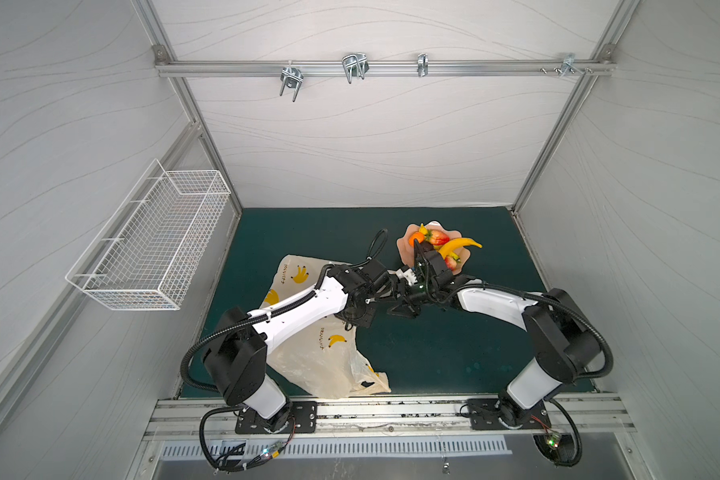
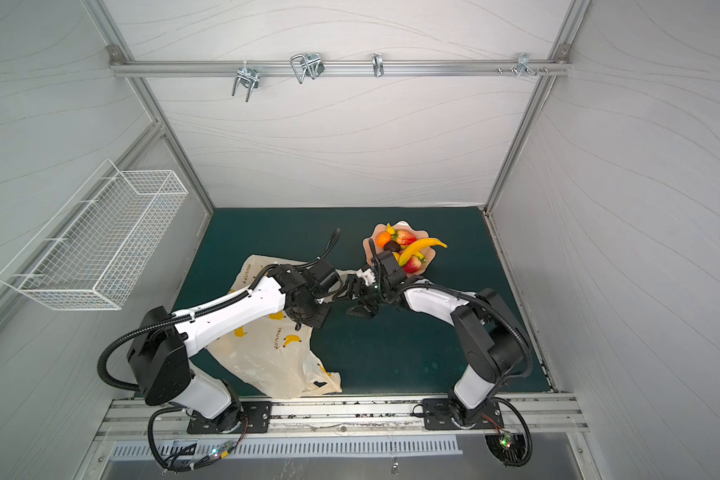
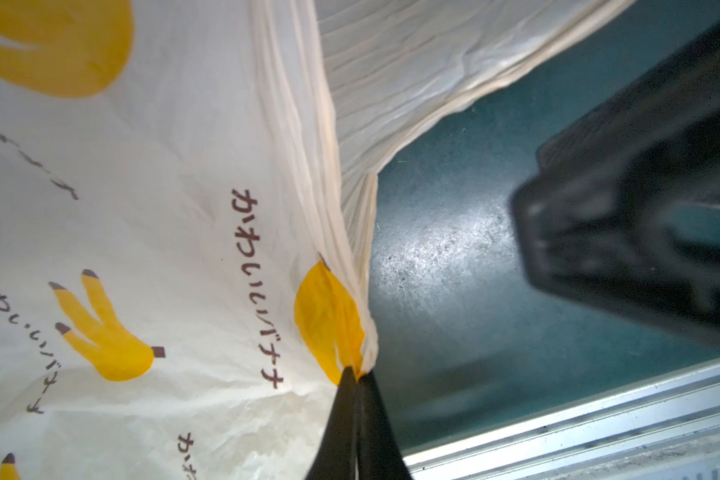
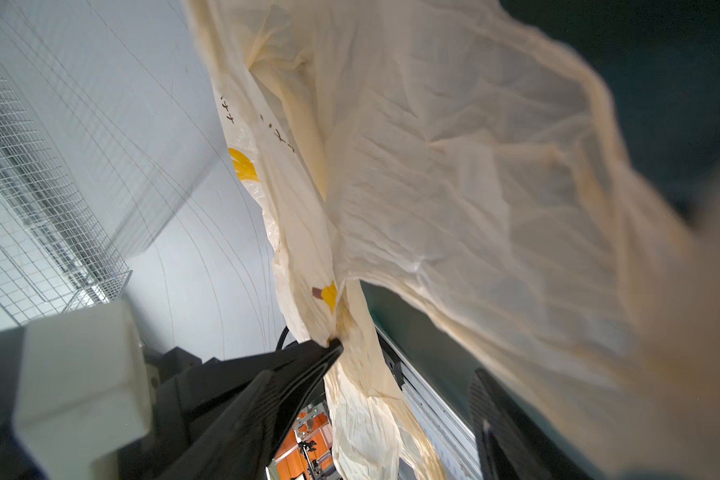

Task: Place the fruits into the plastic bag
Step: 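Pull the bag rim apart with both grippers to open the bag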

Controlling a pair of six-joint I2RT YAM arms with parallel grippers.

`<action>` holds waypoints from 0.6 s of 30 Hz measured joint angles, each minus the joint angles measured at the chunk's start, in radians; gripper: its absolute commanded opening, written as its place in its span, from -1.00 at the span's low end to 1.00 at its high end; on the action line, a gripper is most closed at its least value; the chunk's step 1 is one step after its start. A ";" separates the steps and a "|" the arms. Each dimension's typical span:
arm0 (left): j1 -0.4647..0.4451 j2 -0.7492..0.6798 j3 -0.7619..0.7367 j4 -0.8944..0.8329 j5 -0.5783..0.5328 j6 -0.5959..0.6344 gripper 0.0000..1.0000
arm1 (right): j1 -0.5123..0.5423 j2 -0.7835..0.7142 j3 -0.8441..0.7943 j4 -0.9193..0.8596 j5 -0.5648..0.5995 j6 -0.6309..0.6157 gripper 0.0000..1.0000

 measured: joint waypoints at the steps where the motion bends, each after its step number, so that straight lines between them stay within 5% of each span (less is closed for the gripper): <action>1: 0.000 -0.002 -0.001 0.002 0.004 0.001 -1.00 | 0.007 0.023 0.009 0.014 0.002 0.016 0.37; 8: 0.000 -0.019 -0.007 0.014 0.021 0.010 -1.00 | 0.046 0.139 0.054 0.056 0.024 0.094 0.00; 13: 0.000 -0.032 -0.023 0.031 0.047 0.018 -1.00 | 0.053 0.182 0.092 0.051 0.050 0.112 -0.60; 18: 0.000 -0.046 -0.041 0.046 0.066 0.033 -1.00 | 0.053 0.189 0.111 0.043 0.076 0.119 -0.98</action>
